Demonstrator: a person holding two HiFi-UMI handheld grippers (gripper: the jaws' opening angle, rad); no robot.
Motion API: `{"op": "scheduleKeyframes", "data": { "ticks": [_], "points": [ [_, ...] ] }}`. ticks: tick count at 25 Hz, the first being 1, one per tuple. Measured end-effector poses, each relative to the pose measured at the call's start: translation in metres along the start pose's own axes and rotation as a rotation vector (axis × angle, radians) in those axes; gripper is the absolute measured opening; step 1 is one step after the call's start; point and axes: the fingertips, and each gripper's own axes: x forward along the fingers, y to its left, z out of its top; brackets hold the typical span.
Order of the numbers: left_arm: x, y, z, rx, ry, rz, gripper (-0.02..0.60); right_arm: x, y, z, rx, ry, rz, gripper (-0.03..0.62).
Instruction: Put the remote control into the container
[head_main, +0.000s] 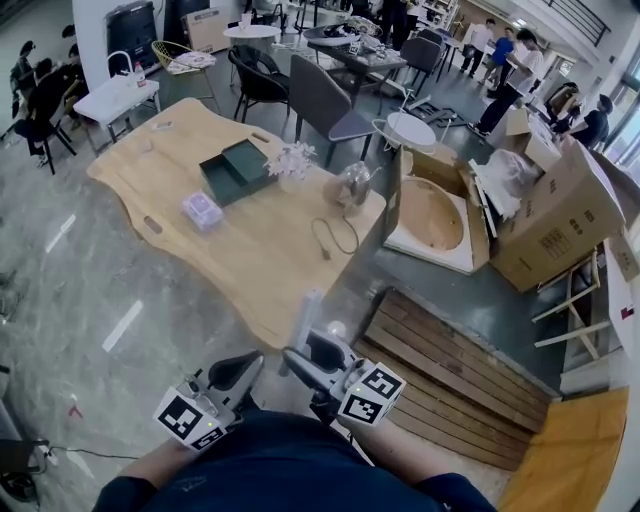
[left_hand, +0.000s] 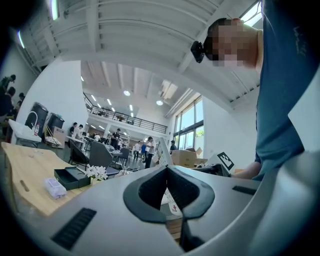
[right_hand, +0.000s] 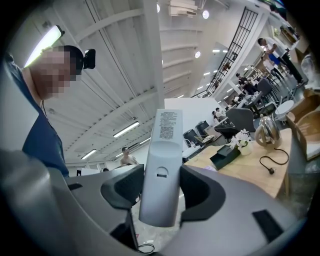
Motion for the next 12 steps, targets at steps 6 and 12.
{"op": "scheduleKeyframes", "data": {
  "ticks": [6,12],
  "points": [
    [0.018,0.053,0.004,0.002,-0.025,-0.011,0.031,0.043,-0.032,0.009,-0.018,0.010,-0.013,0.235],
    [0.047,0.144,0.013,0.010,-0.030,-0.062,0.031,0.122,-0.085,0.025,-0.006,0.008,-0.048,0.233]
  ]
}}
